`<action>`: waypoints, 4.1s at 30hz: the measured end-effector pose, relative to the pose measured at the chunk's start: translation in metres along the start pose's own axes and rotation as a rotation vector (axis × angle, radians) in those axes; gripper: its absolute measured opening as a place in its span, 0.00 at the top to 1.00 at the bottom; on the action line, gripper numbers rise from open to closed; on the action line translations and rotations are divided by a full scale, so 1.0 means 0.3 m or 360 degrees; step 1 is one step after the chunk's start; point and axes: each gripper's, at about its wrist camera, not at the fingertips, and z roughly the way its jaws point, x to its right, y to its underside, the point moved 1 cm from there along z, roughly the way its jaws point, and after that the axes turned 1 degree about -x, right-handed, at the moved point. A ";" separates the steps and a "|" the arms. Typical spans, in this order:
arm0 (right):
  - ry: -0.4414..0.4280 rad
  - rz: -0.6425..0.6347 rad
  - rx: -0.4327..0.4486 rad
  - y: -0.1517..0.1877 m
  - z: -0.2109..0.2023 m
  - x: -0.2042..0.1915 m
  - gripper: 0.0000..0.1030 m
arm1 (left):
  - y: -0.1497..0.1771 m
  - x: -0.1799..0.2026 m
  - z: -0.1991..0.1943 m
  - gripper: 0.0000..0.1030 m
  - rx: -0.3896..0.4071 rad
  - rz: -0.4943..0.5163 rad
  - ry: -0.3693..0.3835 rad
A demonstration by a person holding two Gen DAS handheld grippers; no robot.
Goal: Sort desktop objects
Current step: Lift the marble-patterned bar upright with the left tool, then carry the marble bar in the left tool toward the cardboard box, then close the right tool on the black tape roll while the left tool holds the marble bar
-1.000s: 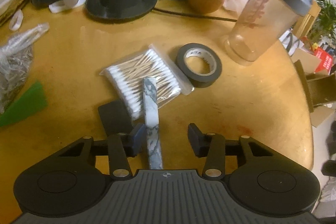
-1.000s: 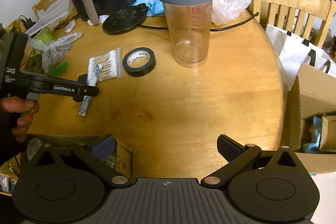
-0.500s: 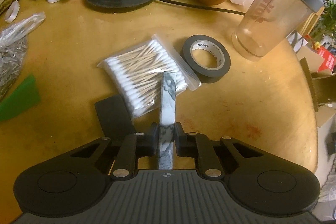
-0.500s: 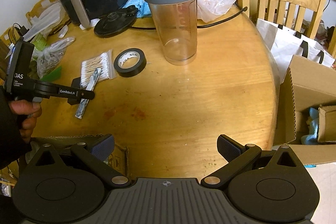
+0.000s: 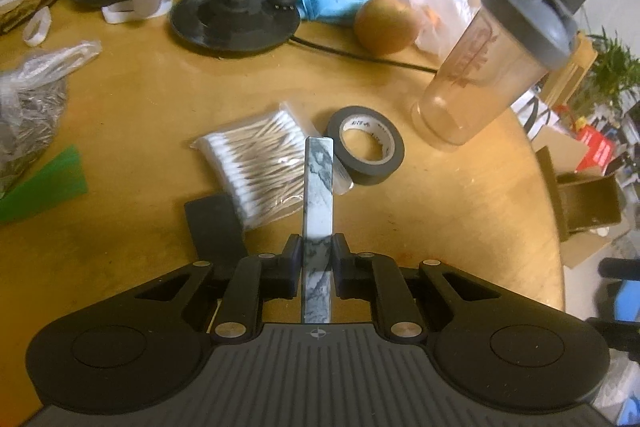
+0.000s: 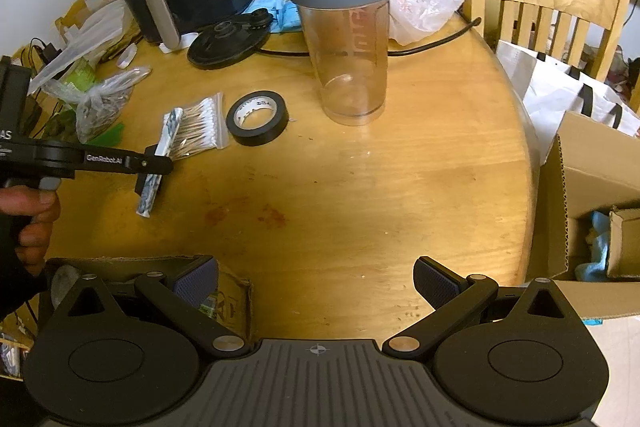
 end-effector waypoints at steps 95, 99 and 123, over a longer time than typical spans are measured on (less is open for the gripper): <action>0.0094 -0.0547 0.0122 -0.357 0.506 -0.271 0.23 | 0.524 -0.095 -0.540 0.84 0.0370 -0.0746 -0.0111; 0.0085 -0.0531 0.0125 -0.376 0.536 -0.268 0.28 | 0.535 -0.099 -0.543 0.84 0.0370 -0.0766 -0.0118; 0.0069 -0.0417 0.0107 -0.372 0.560 -0.262 0.27 | 0.532 -0.122 -0.557 0.84 0.0382 -0.0766 -0.0128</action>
